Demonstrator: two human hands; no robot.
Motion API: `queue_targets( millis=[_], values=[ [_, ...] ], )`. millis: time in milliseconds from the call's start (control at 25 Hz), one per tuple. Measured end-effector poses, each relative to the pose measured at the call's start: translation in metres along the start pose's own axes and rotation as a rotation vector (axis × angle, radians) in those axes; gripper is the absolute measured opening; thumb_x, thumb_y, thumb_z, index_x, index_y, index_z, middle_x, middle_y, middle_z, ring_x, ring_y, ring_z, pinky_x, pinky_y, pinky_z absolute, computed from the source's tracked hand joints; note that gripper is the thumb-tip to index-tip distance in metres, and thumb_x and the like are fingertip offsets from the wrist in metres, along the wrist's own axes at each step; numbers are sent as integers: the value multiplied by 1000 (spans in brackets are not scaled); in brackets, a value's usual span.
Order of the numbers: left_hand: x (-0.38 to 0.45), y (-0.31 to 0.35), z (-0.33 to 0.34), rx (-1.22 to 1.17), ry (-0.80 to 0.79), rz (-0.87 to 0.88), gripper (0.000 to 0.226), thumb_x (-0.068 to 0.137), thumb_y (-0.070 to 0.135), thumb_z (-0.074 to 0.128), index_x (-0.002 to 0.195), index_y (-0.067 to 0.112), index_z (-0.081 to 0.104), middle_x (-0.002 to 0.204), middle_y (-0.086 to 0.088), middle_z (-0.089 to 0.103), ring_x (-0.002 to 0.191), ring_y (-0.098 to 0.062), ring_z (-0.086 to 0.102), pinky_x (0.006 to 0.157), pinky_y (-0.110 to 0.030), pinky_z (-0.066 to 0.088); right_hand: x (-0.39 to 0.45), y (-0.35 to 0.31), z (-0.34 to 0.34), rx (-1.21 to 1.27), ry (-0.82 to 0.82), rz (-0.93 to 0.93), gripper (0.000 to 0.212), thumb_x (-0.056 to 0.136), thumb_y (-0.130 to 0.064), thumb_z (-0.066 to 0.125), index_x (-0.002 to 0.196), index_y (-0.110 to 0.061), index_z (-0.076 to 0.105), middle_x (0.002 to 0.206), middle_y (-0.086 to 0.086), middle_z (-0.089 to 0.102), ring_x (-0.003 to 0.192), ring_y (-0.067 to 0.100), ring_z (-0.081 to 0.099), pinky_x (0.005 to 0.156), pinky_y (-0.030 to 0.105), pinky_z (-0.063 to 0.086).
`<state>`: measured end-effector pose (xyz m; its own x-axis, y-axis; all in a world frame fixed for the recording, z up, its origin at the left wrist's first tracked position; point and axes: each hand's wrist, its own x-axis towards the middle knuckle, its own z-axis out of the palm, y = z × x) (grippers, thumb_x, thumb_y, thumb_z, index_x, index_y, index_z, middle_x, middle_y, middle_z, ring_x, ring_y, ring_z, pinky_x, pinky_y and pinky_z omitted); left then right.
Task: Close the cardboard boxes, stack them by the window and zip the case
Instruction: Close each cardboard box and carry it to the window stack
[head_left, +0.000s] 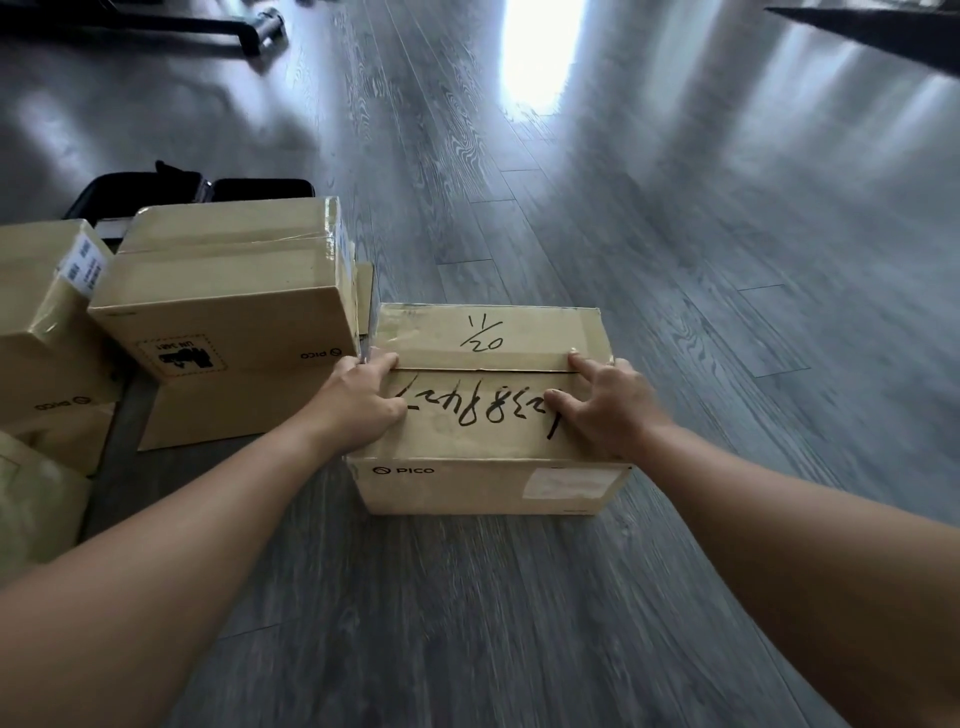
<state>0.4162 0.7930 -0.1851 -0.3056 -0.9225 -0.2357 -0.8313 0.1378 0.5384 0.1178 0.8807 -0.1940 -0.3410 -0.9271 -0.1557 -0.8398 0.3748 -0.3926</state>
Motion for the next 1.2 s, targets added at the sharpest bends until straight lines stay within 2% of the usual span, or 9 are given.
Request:
queue_targets(
  millis=[120,240,440,560,640,880,960,1080,1200],
  values=[
    [-3,7,3,2,47,29,61,85,31,68,139,11,50,135,-18,51,123,-31,49,93,-30,37,-4,-10,1,17,2,28,79,85,-67,60,153,-33,37,137,19,49,121,37,54,99,45,47],
    [-9,8,-4,-2,128,18,51,79,32,75,121,6,62,121,-13,64,101,-22,54,81,-27,38,-12,-16,0,41,5,6,75,85,-64,64,149,-30,44,134,16,54,121,34,55,98,44,47],
    [-12,12,-32,43,226,3,47,74,38,77,111,11,66,110,-8,66,104,-28,61,83,-32,48,-15,-37,-18,99,57,-64,70,81,-61,73,138,-23,58,131,11,63,123,31,55,96,40,46],
    [-23,23,-57,57,217,1,43,76,42,75,106,14,65,108,-6,65,98,-25,60,81,-35,50,-25,-57,-42,106,41,-52,82,76,-65,75,143,-24,52,133,15,58,124,32,53,94,37,43],
    [-36,35,-81,67,224,-10,45,77,45,75,107,14,64,109,-7,63,97,-25,58,80,-34,49,-34,-73,-64,105,15,-48,93,72,-66,77,150,-26,44,136,15,51,127,32,49,99,38,42],
    [-105,88,-210,45,262,-50,40,78,42,74,103,12,63,105,-7,62,97,-26,57,78,-34,48,-76,-155,-182,119,-30,-77,98,72,-67,76,154,-30,37,141,14,40,132,33,44,101,37,40],
    [-135,112,-261,8,249,-73,39,78,41,74,103,13,63,107,-8,62,99,-26,57,83,-36,50,-93,-186,-234,108,-56,-90,97,72,-68,75,153,-30,37,142,15,39,133,34,43,104,38,40],
    [-183,149,-339,-19,253,-129,40,77,41,75,102,12,63,108,-8,62,100,-26,58,88,-42,53,-117,-235,-314,80,-96,-130,99,71,-70,74,154,-31,35,144,15,38,131,35,46,106,40,41],
    [-229,182,-405,-29,294,-198,43,76,43,75,102,11,63,107,-9,61,99,-27,58,87,-39,52,-137,-282,-381,40,-127,-208,101,71,-74,69,155,-32,32,144,16,36,127,36,49,106,42,45]
  ],
)
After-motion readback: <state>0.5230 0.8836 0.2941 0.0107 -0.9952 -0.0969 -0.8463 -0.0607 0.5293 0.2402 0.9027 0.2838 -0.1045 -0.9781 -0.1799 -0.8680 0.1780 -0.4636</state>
